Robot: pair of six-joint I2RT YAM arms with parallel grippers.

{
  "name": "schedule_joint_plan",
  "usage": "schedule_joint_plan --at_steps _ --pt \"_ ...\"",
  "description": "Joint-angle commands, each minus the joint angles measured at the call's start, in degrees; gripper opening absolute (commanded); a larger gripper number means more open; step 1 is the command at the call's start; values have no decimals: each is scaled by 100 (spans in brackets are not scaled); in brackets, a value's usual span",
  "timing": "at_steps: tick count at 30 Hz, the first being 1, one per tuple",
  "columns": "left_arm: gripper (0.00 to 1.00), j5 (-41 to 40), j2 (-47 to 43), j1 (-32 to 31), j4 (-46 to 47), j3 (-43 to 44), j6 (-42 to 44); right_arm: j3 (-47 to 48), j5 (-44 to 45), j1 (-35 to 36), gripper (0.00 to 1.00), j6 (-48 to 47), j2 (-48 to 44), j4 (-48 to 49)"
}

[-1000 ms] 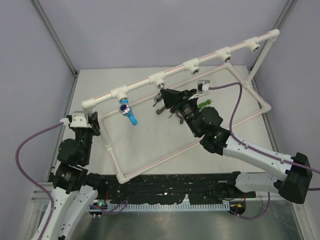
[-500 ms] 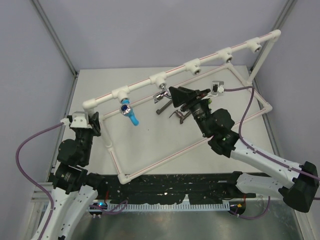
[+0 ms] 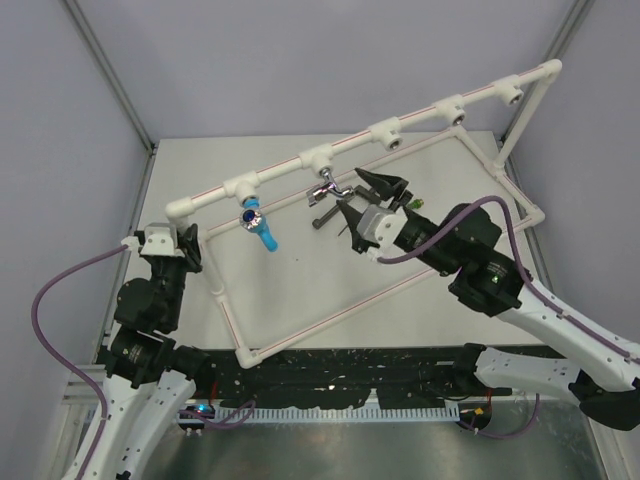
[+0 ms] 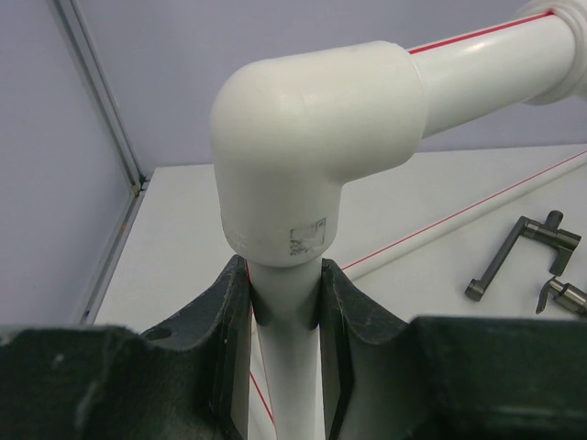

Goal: Install the water faucets

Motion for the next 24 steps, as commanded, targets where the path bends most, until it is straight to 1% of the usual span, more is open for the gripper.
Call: schedule_joint_plan --at_steps 1,3,4,9,11,13,14,17,20,23,24 --pt "0 117 51 -16 -283 -35 162 408 -145 314 65 -2220 196 -1145" --pt "0 117 51 -16 -283 -44 154 488 83 437 65 -2589 319 -1313" --pt "0 117 60 -16 -283 -44 154 488 328 490 65 -2773 355 -1331" --pt "0 117 51 -16 -283 -44 171 515 943 693 65 -3469 671 -1384" --pt "0 117 51 -16 -283 -44 162 436 1190 719 65 -3750 803 -1253" --pt "0 108 51 -16 -283 -35 171 191 1349 728 64 -4083 856 -762" --pt "0 108 51 -16 -283 -35 171 111 1428 728 62 -4137 917 -403" --pt "0 100 51 -16 -283 -44 171 40 1822 737 58 -4269 1119 -31" --pt "0 99 33 -16 -283 -35 162 -126 2017 719 52 -4278 1295 539" --pt "0 91 16 -25 -283 -35 171 -180 2167 719 45 -3990 1401 778" --pt "0 99 7 -8 -274 -44 162 -206 2167 702 41 -3840 1427 865"
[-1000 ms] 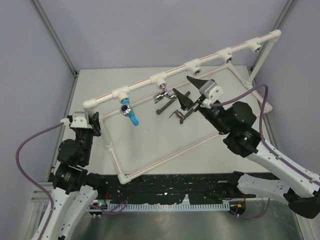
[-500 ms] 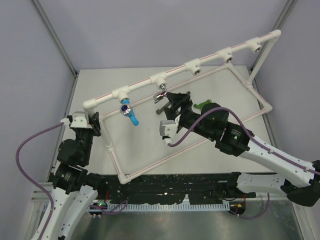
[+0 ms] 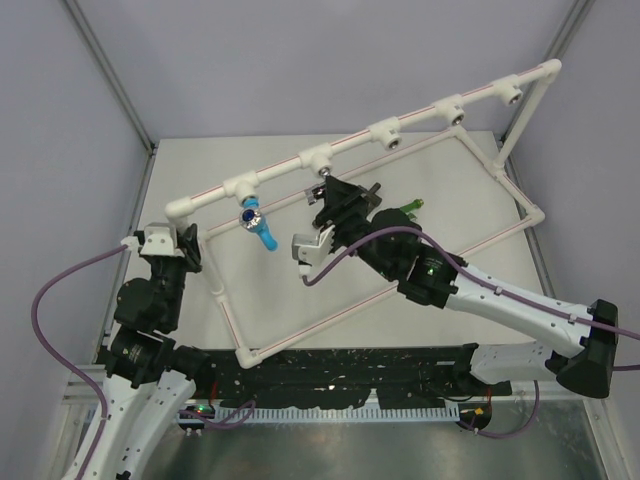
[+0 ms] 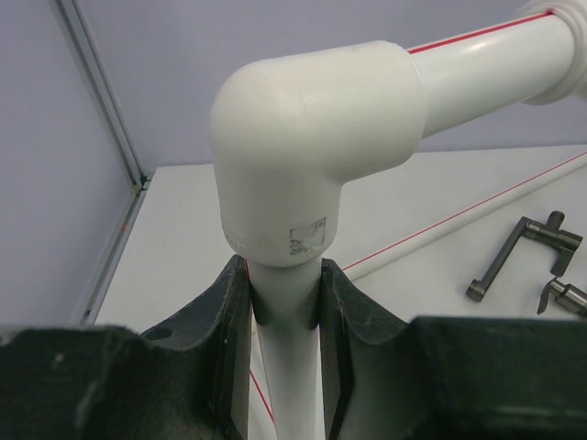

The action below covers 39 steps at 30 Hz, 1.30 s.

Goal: Install the water faucets

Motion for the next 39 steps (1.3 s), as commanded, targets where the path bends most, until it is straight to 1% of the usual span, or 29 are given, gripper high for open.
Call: schedule_joint_plan --at_steps 1,3,4,6,7,8,11,12,13,14,15,16,17,18,19,20,23,24,25,27,29,32,33,34,35,36,37,38,39 --pt "0 93 -19 -16 -276 -52 169 -79 368 15 39 498 70 923" --pt "0 93 -37 -16 -276 -44 160 -114 298 7 24 1244 88 1098" --pt "0 102 -37 -25 -267 -52 160 -141 237 7 22 1449 88 1143" --pt "0 102 -37 -25 -267 -44 152 -185 184 7 15 2282 114 1274" --pt "0 102 -28 -34 -276 -44 143 -211 210 15 7 2555 140 1475" --pt "0 102 -20 -51 -267 -52 151 -237 245 15 5 3167 158 1573" --pt "0 102 -2 -60 -276 -44 151 -299 271 7 5 4471 167 2150" --pt "0 93 7 -69 -267 -44 143 -404 332 7 5 5327 158 2336" --pt "0 93 7 -69 -267 -52 151 -518 394 -2 5 5675 141 2704" --pt "0 93 7 -69 -267 -44 151 -554 455 -2 5 6366 141 2847" --pt "0 93 7 -69 -267 -44 151 -598 517 -2 5 6755 167 3022" --pt "0 84 16 -69 -267 -52 143 -624 578 -2 5 7525 184 3111" --pt "0 84 7 -69 -267 -44 151 -685 666 -2 5 7889 193 3329" --pt "0 84 7 -78 -267 -52 151 -738 710 -11 5 8659 202 3445" --pt "0 84 -2 -78 -259 -52 143 -843 920 -20 5 9006 211 3672" --pt "0 75 -2 -69 -259 -61 151 -905 1018 -20 5 9775 202 3787" --pt "0 67 -19 -78 -250 -70 143 -1308 1780 -55 5 11229 158 4331" --pt "0 67 -28 -78 -250 -61 143 -1397 1966 -64 5 12016 141 4420" --pt "0 67 -28 -78 -250 -61 151 -1554 2185 -64 5 12433 132 4587" --pt "0 67 -20 -87 -206 -87 143 -1678 2502 -90 5 13811 132 4545" --pt "0 40 59 -78 -197 -97 134 -1697 2626 -90 5 14499 123 4343" --pt "0 32 148 -78 -232 -70 143 -1705 2644 -90 6 14477 140 4439" --pt "0 -3 148 -78 -241 -87 151 -1679 2618 -99 8 14311 149 4465" --pt "0 -39 121 -78 -224 -88 160 -1670 2522 -99 15 14205 158 4552" --pt "0 -91 95 -78 -180 -140 178 -1662 2478 -99 19 13795 149 4605" --pt "0 -109 60 -78 -136 -166 186 -1653 2269 -99 27 13530 132 4675" --pt "0 -109 34 -78 -136 -167 195 -1592 2119 -108 31 12961 106 4694" --pt "0 -118 25 -78 -136 -167 187 -1530 1969 -108 39 12599 45 4615" --pt "0 -118 7 -78 -127 -184 195 -1512 1889 -99 42 12178 0 4519"
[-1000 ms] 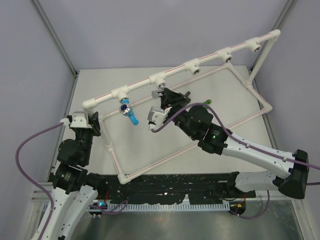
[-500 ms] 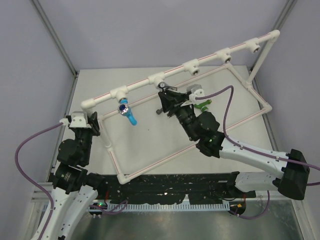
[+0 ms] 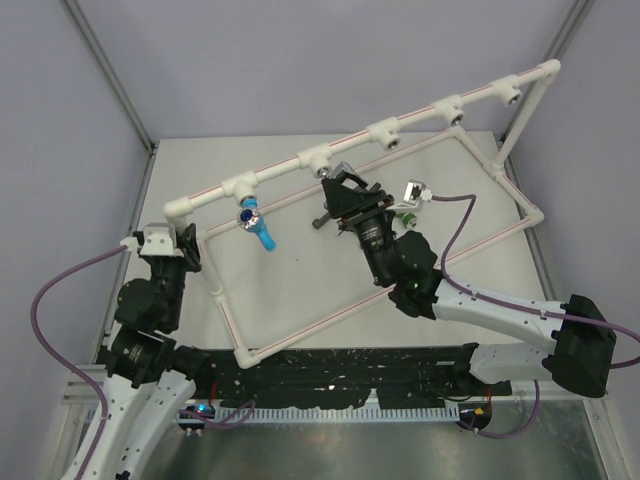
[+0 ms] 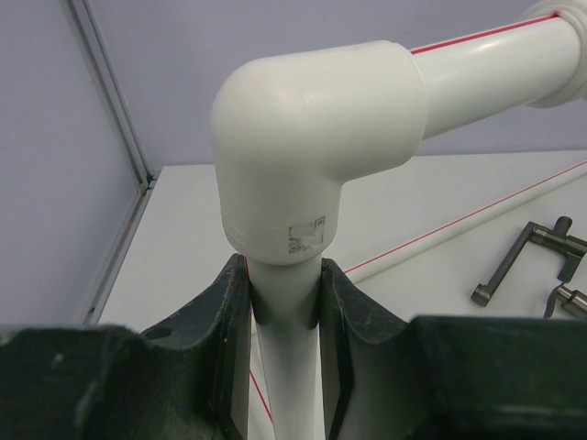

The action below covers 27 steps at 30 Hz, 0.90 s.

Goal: Install the water faucets

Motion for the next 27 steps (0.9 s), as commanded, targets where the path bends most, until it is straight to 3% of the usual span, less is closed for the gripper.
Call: schedule_joint_plan --at_steps 1,5,11,14,21,27 --pt "0 44 -6 -49 -197 -143 184 190 -242 28 48 -1201 -251 -19" --pt "0 9 -50 -49 -197 -160 193 322 -603 28 58 -2422 -743 -748" --pt "0 18 -41 -49 -197 -160 193 621 -1007 -7 62 -4245 -1463 -2339" --pt "0 44 -33 -49 -197 -160 184 884 -1718 -278 62 -4973 -1728 -3235" --pt "0 70 -33 -49 -223 -117 193 2254 -3825 -1255 60 -4993 -1606 -5203" --pt "0 131 -6 -49 -249 -90 176 2669 -4356 -1668 60 -4888 -1263 -5636"
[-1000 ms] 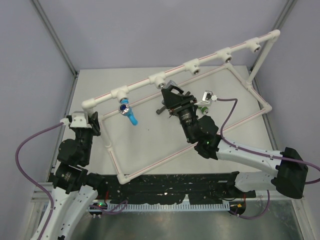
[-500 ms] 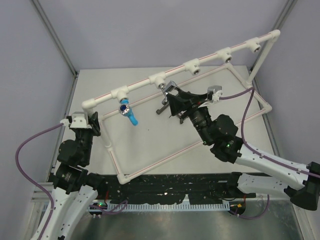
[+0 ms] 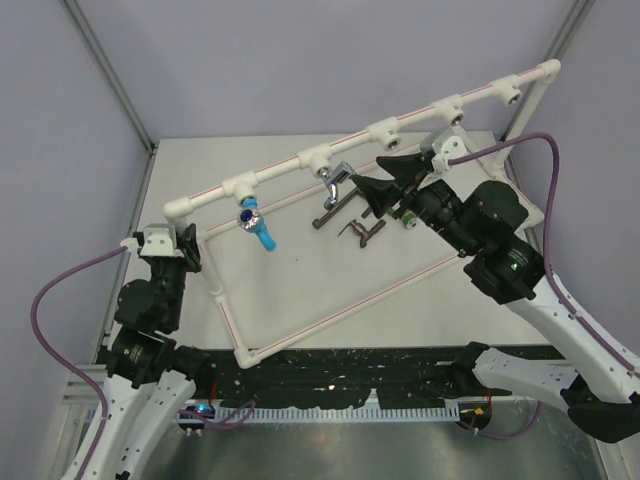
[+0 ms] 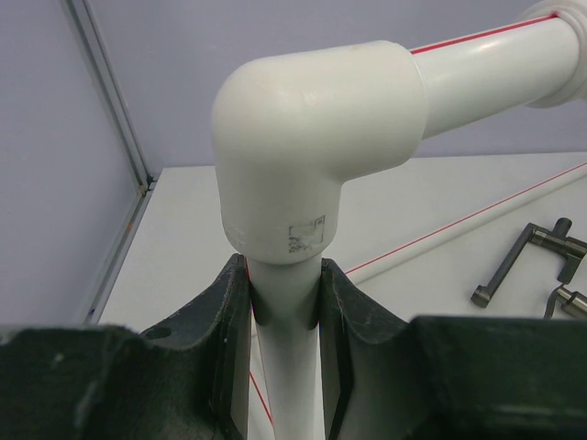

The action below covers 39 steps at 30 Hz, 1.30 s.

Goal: Install the water faucets

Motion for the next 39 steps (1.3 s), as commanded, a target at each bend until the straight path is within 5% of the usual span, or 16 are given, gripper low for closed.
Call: schedule_joint_plan --at_steps 1,13,26,34,39 --pt "0 164 40 -25 -293 -55 167 306 -698 -184 60 65 276 -668" --pt "0 173 13 -25 -276 -55 158 149 -1794 -492 57 776 645 -493" --pt "0 147 128 -25 -302 -46 167 -168 -2815 -492 33 1753 250 -318" --pt "0 147 154 -25 -302 -55 184 -2 -2640 -492 45 1298 162 -438" --pt "0 164 127 -25 -275 -55 176 -123 -1763 -492 56 1418 101 -450"
